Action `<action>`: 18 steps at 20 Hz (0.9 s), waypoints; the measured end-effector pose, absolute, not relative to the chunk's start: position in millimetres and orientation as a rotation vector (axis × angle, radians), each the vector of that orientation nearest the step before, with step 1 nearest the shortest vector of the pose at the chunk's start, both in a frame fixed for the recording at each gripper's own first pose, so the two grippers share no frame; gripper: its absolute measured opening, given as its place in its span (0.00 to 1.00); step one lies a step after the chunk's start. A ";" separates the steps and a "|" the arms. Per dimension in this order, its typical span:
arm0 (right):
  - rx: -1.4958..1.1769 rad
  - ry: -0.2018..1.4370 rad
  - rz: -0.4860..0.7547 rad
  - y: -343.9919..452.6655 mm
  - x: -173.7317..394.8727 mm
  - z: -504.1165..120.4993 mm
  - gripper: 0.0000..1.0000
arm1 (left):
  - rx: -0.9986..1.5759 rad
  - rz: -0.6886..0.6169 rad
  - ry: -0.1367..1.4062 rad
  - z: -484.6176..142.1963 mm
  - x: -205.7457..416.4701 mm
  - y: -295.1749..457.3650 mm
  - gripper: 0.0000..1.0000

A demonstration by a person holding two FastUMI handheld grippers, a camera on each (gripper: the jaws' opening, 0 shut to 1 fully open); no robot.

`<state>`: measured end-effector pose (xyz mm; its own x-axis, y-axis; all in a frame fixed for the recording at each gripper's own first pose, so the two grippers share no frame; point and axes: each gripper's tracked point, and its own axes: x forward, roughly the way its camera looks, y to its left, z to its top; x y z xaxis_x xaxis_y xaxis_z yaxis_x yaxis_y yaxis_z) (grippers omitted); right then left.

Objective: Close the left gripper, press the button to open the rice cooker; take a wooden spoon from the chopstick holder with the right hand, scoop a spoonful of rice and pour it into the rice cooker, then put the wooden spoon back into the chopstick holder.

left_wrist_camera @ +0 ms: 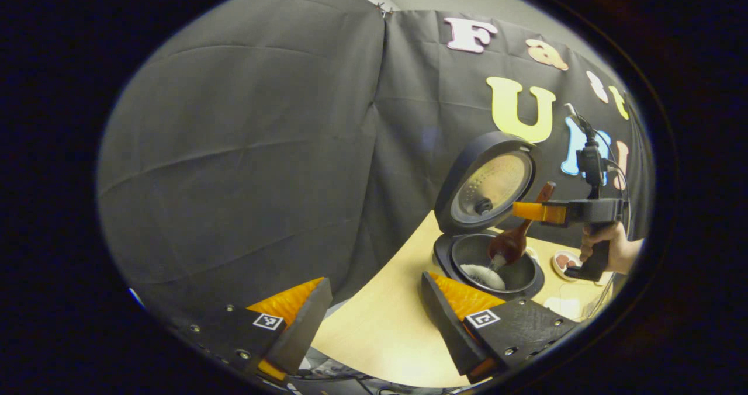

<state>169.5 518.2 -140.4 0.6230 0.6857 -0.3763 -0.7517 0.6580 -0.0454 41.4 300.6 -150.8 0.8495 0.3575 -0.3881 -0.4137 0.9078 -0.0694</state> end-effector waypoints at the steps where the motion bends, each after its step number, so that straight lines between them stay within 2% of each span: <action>1: -0.242 0.322 0.843 519.9 167.1 -140.8 0.19 | -0.165 0.411 0.376 -150.4 41.9 299.4 0.96; 2: -0.279 0.300 0.859 522.1 164.2 -142.0 0.15 | -0.168 0.414 0.375 -150.9 39.2 299.3 0.97; 3: -0.315 0.281 0.881 524.1 160.4 -144.5 0.18 | -0.161 0.417 0.377 -151.7 36.3 300.5 0.97; 5: -0.391 0.253 0.918 527.4 154.7 -152.5 0.19 | -0.127 0.421 0.377 -151.2 33.6 301.9 0.98; 6: -0.428 0.236 0.930 525.9 151.3 -155.1 0.15 | -0.114 0.422 0.377 -150.6 32.0 302.5 0.98; 7: -0.463 0.211 0.934 523.7 147.6 -154.9 0.18 | -0.110 0.423 0.376 -148.8 29.6 302.2 0.97; 11: -0.537 0.109 0.975 520.9 133.0 -147.7 0.18 | -0.094 0.426 0.370 -145.8 22.3 296.2 0.97; 12: -0.523 0.116 0.973 519.1 132.3 -149.7 0.15 | -0.073 0.421 0.367 -143.7 24.8 291.6 0.97; 14: -0.448 0.145 0.940 507.6 139.0 -142.3 0.19 | -0.039 0.400 0.356 -139.0 28.0 281.2 0.97; 17: -0.283 0.166 0.886 486.4 138.5 -103.8 0.16 | -0.013 0.357 0.343 -131.6 25.4 262.3 0.98; 18: -0.232 0.167 0.873 476.3 138.5 -85.9 0.18 | 0.005 0.345 0.341 -129.5 25.8 254.4 0.96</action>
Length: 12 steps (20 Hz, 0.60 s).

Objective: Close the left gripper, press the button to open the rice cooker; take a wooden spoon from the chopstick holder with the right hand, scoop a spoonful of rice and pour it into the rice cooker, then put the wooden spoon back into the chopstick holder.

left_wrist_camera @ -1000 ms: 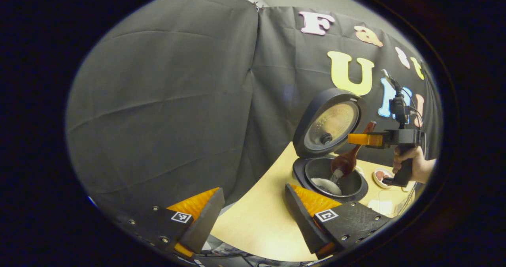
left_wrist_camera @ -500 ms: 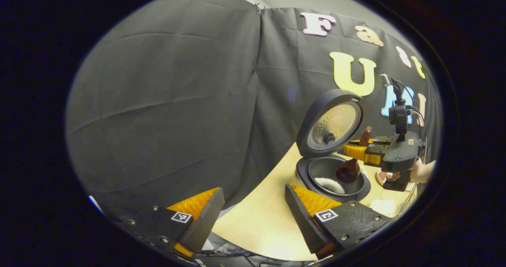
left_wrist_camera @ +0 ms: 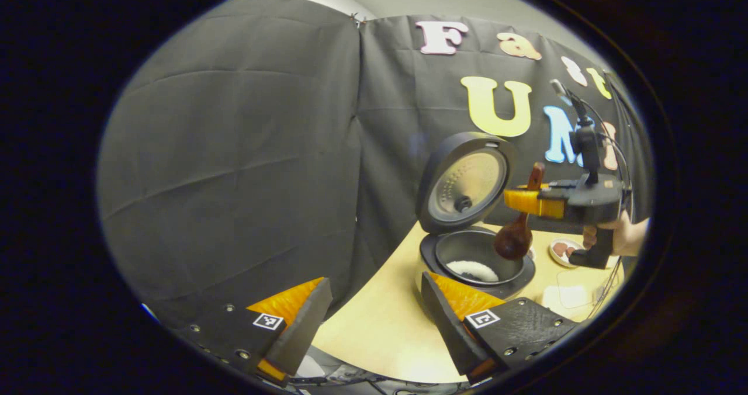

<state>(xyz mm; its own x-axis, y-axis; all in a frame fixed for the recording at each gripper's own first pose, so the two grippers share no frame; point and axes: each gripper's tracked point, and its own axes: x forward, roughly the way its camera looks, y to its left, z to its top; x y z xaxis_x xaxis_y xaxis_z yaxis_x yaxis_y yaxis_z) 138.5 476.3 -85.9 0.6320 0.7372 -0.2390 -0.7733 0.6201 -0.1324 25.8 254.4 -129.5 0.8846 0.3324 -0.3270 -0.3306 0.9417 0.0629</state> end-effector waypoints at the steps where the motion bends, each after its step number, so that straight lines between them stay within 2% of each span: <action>1: -0.184 0.170 0.862 464.6 138.3 -71.6 0.19 | 0.020 0.330 0.335 -127.6 28.8 245.6 0.98; 2: -0.142 0.172 0.848 452.1 139.5 -59.3 0.15 | 0.032 0.308 0.330 -124.5 32.6 233.1 0.97; 3: -0.109 0.171 0.832 436.7 140.4 -47.8 0.18 | 0.038 0.290 0.329 -123.6 34.4 221.7 0.98; 6: -0.024 0.169 0.759 376.0 144.0 -22.8 0.18 | 0.040 0.227 0.325 -121.7 44.8 186.3 0.98; 7: 0.008 0.177 0.731 353.7 146.1 -18.0 0.14 | 0.041 0.206 0.324 -120.3 49.2 173.1 0.98; 8: 0.042 0.185 0.701 331.5 148.9 -16.4 0.18 | 0.043 0.184 0.323 -119.7 53.2 160.7 0.96; 9: 0.081 0.192 0.664 305.9 151.0 -13.7 0.14 | 0.045 0.161 0.320 -117.9 56.8 148.1 0.96; 12: 0.207 0.224 0.540 228.0 163.0 -13.7 0.18 | 0.047 0.103 0.323 -117.2 62.9 111.4 0.97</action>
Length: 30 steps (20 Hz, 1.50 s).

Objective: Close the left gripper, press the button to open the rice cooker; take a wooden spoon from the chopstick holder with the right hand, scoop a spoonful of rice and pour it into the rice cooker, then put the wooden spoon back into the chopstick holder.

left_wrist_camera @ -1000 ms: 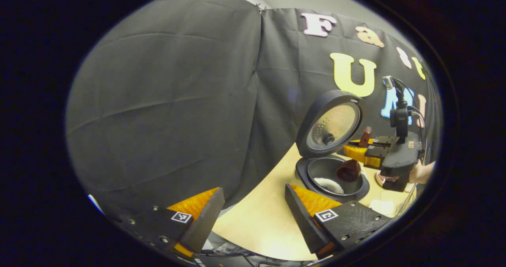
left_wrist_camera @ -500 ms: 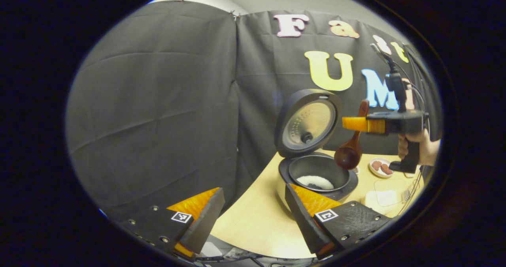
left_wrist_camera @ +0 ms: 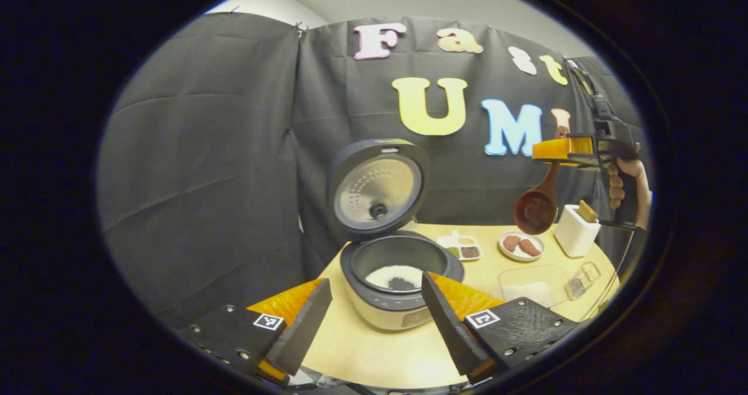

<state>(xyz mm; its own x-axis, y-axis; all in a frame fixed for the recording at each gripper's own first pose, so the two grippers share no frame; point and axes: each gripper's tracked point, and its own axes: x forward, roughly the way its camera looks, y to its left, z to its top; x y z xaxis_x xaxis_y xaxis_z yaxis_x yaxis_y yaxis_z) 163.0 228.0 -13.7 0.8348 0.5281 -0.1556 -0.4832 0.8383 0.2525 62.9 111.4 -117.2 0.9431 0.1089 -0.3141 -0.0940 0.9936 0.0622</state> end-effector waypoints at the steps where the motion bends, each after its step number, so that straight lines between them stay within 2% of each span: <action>1: 0.262 0.246 0.496 201.8 166.3 -16.3 0.18 | 0.040 0.084 0.327 -116.4 65.2 98.5 0.98; 2: 0.322 0.258 0.453 175.3 168.6 -18.3 0.15 | 0.035 0.062 0.328 -116.4 68.2 85.0 0.96; 4: 0.425 0.263 0.359 123.0 170.5 -21.8 0.18 | 0.042 0.019 0.330 -117.3 75.3 60.9 0.97; 5: 0.465 0.262 0.308 95.4 170.4 -26.4 0.14 | 0.048 0.000 0.333 -117.2 77.4 48.5 0.97; 7: 0.525 0.272 0.203 45.4 159.7 -39.2 0.18 | 0.051 -0.035 0.333 -110.7 75.7 18.3 0.98; 8: 0.547 0.279 0.153 20.9 156.4 -49.9 0.14 | 0.052 -0.048 0.335 -114.7 77.3 14.7 0.98; 10: 0.594 0.302 0.065 -21.0 149.0 -73.3 0.18 | 0.042 -0.066 0.344 -117.0 75.8 -2.4 0.98; 12: 0.640 0.319 -0.006 -56.4 144.0 -95.1 0.14 | 0.025 -0.070 0.368 -122.6 74.0 -15.9 0.98; 13: 0.651 0.323 -0.039 -74.2 141.9 -107.6 0.18 | 0.021 -0.068 0.384 -125.4 71.0 -20.1 0.96; 15: 0.660 0.343 -0.093 -99.5 140.1 -130.1 0.18 | 0.021 -0.056 0.405 -127.1 67.9 -28.6 0.97; 16: 0.666 0.359 -0.108 -105.9 137.3 -138.9 0.14 | 0.023 -0.049 0.409 -124.7 66.4 -32.4 0.97; 18: 0.664 0.396 -0.123 -114.9 140.3 -164.6 0.18 | 0.026 -0.029 0.409 -119.1 62.5 -40.1 0.97; 27: 0.526 0.519 -0.086 -102.9 165.1 -237.3 0.18 | 0.022 0.076 0.384 -94.3 37.7 -61.2 0.96; 30: 0.504 0.544 -0.006 -84.7 165.7 -240.5 0.24 | 0.009 0.115 0.374 -88.1 32.1 -56.5 0.97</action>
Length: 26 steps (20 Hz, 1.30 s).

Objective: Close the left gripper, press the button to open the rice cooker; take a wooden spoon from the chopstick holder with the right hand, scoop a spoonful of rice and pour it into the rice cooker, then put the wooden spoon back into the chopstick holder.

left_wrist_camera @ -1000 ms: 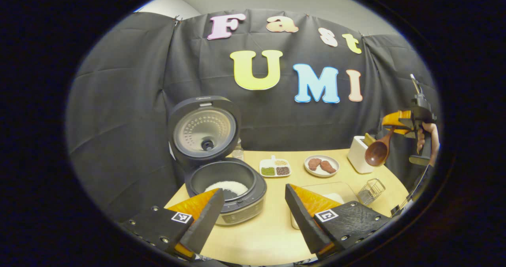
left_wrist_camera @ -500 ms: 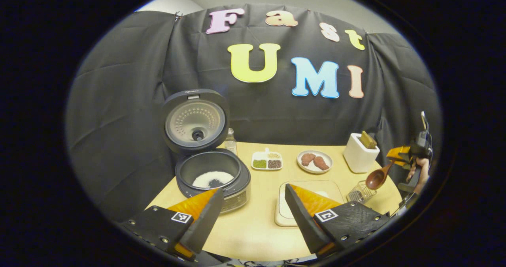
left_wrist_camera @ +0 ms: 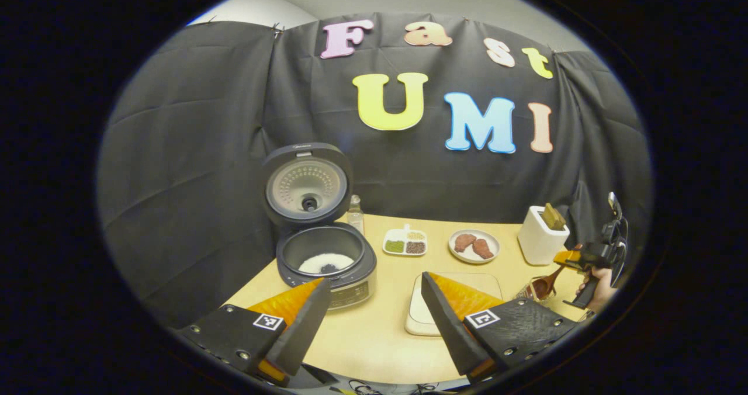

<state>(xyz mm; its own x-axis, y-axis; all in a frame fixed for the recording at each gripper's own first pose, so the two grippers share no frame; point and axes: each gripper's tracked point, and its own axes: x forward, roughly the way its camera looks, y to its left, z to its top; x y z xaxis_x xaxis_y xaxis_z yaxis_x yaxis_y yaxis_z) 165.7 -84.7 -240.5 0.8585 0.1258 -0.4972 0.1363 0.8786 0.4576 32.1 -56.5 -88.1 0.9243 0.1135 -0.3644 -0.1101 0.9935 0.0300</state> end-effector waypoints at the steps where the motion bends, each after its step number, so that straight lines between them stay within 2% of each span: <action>1: 0.498 0.540 0.003 -80.0 165.2 -239.1 0.25 | 0.001 0.130 0.371 -87.7 32.2 -49.2 0.97; 2: 0.487 0.525 0.007 -81.7 165.8 -234.9 0.37 | -0.005 0.145 0.364 -83.7 33.9 -41.3 0.97; 3: 0.474 0.510 0.001 -84.1 165.3 -230.0 0.41 | -0.010 0.158 0.349 -78.5 39.9 -26.8 0.97; 4: 0.457 0.500 -0.015 -87.0 164.7 -230.6 0.75 | -0.009 0.171 0.328 -69.2 45.7 -17.8 0.98; 5: 0.439 0.487 -0.028 -92.9 160.6 -224.8 0.75 | -0.001 0.183 0.306 -60.4 53.5 -7.9 0.98; 6: 0.417 0.481 -0.037 -95.5 155.2 -223.5 0.93 | 0.010 0.196 0.282 -49.0 62.9 2.4 0.98; 7: 0.387 0.473 -0.054 -102.1 149.1 -221.1 0.95 | 0.020 0.206 0.258 -37.4 73.1 13.2 0.98; 8: 0.355 0.469 -0.068 -108.5 140.8 -219.0 0.92 | 0.025 0.213 0.230 -24.7 84.6 23.1 0.98; 10: 0.296 0.450 -0.089 -113.8 123.5 -208.8 0.92 | 0.032 0.226 0.180 1.8 108.5 41.0 0.95; 11: 0.253 0.416 -0.102 -117.3 115.8 -198.0 0.92 | 0.038 0.231 0.157 15.0 121.3 51.3 0.96; 12: 0.205 0.383 -0.126 -123.6 108.8 -189.2 0.98 | 0.048 0.228 0.136 29.2 136.8 59.4 0.96; 18: 0.048 0.241 -0.168 -115.4 68.6 -126.8 0.98 | 0.087 0.230 0.065 90.8 229.9 99.4 0.98; 22: 0.012 0.157 -0.219 -106.9 45.5 -90.2 0.98 | 0.054 0.232 0.034 102.7 295.7 126.3 0.97; 26: 0.022 0.113 -0.275 -103.0 25.9 -70.9 0.98 | 0.009 0.214 0.135 66.3 355.8 144.4 0.97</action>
